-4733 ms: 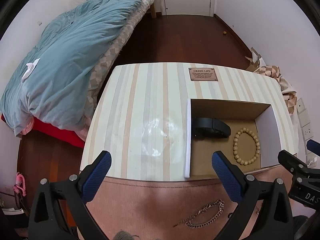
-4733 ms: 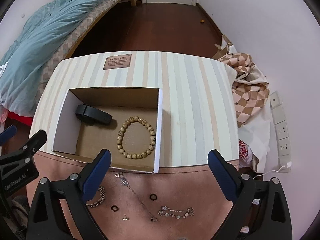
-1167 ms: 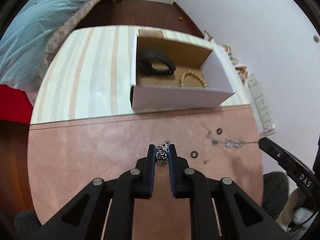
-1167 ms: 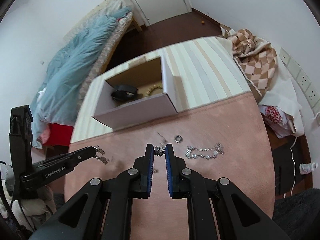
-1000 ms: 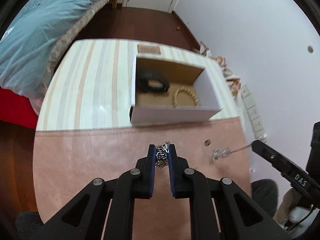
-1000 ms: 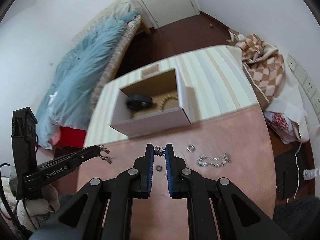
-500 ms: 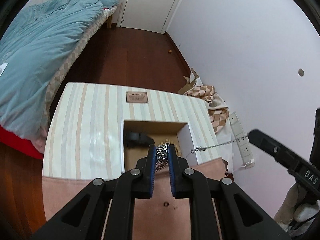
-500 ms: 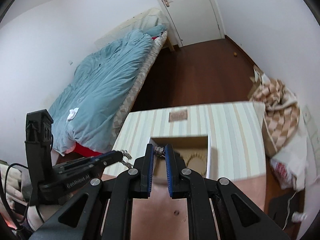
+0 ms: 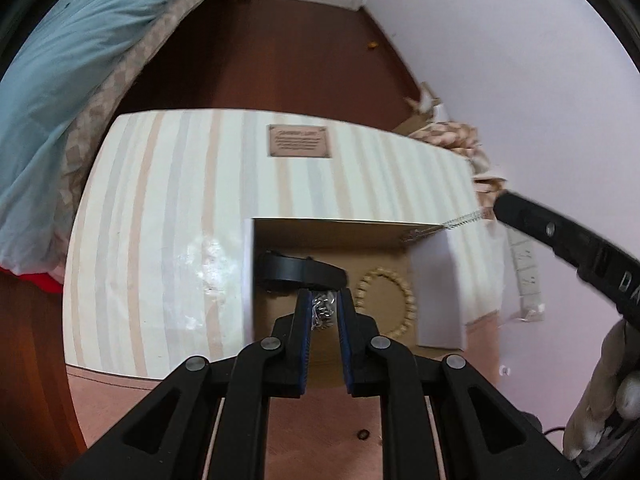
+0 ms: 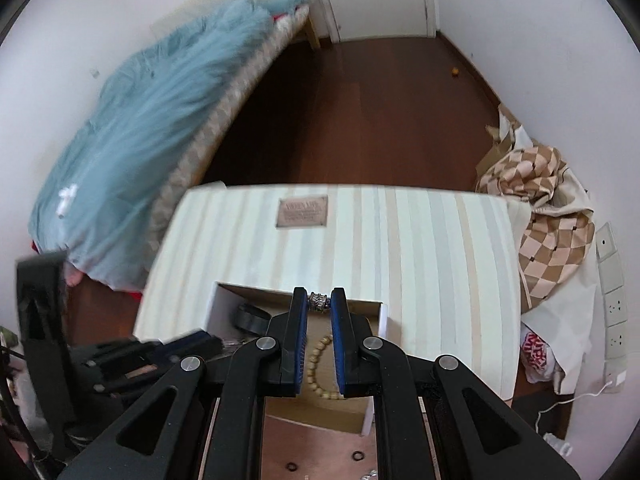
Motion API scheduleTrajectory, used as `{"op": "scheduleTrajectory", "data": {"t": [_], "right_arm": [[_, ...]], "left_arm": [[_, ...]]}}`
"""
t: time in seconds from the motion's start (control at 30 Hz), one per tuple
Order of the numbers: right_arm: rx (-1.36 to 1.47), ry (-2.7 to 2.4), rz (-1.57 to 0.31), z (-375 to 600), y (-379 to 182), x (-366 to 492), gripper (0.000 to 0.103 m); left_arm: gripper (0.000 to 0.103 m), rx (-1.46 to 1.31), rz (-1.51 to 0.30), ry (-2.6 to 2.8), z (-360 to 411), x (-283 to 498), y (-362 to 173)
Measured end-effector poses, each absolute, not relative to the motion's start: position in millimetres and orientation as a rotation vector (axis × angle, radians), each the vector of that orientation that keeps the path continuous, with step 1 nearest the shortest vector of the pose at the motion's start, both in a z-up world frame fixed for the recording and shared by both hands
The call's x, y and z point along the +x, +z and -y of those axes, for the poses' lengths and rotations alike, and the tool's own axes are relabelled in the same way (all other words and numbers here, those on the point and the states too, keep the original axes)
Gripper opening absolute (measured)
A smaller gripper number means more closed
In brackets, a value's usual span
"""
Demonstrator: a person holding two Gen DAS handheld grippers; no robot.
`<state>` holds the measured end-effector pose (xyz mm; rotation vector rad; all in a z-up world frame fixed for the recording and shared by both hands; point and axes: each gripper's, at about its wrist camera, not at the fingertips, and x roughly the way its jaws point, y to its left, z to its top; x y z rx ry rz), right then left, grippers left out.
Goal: Organize jewelry
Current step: 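Lower both chains into the white box and open both tools, then withdraw both tools from the box back over the table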
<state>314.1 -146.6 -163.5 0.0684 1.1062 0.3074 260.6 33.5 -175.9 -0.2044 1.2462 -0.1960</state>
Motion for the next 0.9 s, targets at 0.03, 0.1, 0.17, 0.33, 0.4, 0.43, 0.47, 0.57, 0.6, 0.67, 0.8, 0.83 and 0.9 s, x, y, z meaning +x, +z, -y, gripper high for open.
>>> {"op": "scheduleTrajectory", "data": {"t": [0.03, 0.1, 0.17, 0.33, 0.4, 0.43, 0.47, 0.57, 0.6, 0.67, 0.8, 0.83, 0.9], "right_arm": [[0.060, 0.308, -1.118, 146, -169, 317, 0.012], [0.049, 0.317, -1.154, 144, -182, 324, 0.012], [0.061, 0.340, -1.225, 142, -196, 329, 0.013], [0.057, 0.353, -1.304, 140, -209, 325, 0.024], [0.054, 0.341, -1.296, 143, -206, 319, 0.041], [0.057, 0.340, -1.293, 144, -205, 316, 0.046], [0.057, 0.331, -1.290, 147, -203, 314, 0.047], [0.044, 0.298, -1.275, 152, -197, 304, 0.049], [0.028, 0.274, -1.265, 153, -196, 298, 0.053], [0.023, 0.250, -1.256, 155, -195, 292, 0.077], [0.008, 0.158, -1.245, 162, -199, 272, 0.093], [-0.003, 0.135, -1.246, 163, -202, 269, 0.098], [-0.014, 0.106, -1.240, 164, -205, 265, 0.102]], "left_arm": [[0.011, -0.204, -1.263, -0.176, -34, 264, -180], [0.011, -0.220, -1.291, -0.162, -36, 269, -185], [0.012, -0.221, -1.283, -0.135, -40, 271, -184], [0.075, -0.158, -1.211, -0.048, -49, 264, -167], [0.075, -0.150, -1.199, -0.024, -55, 262, -162], [0.075, -0.144, -1.202, -0.009, -58, 261, -161], [0.075, -0.142, -1.202, 0.002, -60, 260, -161], [0.086, -0.122, -1.194, 0.043, -67, 253, -158], [0.093, -0.117, -1.193, 0.055, -68, 250, -158], [0.096, -0.101, -1.192, 0.075, -69, 244, -159], [0.100, -0.053, -1.173, 0.102, -66, 229, -160], [0.103, -0.033, -1.167, 0.107, -64, 226, -161], [0.103, 0.002, -1.165, 0.120, -60, 220, -163]]}}
